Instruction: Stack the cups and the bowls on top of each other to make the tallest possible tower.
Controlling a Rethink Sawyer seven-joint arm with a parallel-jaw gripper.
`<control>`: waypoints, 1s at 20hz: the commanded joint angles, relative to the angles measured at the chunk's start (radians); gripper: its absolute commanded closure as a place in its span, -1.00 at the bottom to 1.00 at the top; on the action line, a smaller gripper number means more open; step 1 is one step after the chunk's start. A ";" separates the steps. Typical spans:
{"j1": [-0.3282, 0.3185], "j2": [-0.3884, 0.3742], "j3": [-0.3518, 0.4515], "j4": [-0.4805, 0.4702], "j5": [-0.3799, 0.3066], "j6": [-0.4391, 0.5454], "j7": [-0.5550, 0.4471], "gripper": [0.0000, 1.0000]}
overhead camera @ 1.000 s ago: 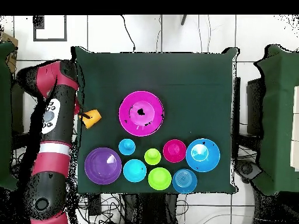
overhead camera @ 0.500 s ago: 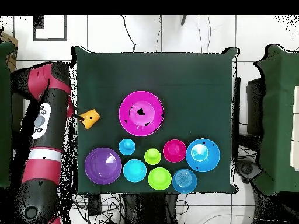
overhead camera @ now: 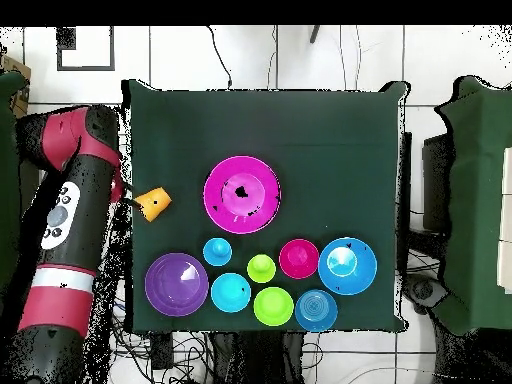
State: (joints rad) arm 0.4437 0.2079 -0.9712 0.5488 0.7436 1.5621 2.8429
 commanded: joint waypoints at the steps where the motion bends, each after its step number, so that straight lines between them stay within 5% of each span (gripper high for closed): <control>1: 0.021 -0.038 0.138 0.169 -0.068 -0.132 0.067 -1.00; 20: 0.072 -0.021 0.232 0.237 -0.039 -0.290 0.072 -1.00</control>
State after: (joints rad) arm 0.5074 0.1704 -0.8904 0.7106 0.7436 1.3387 2.8429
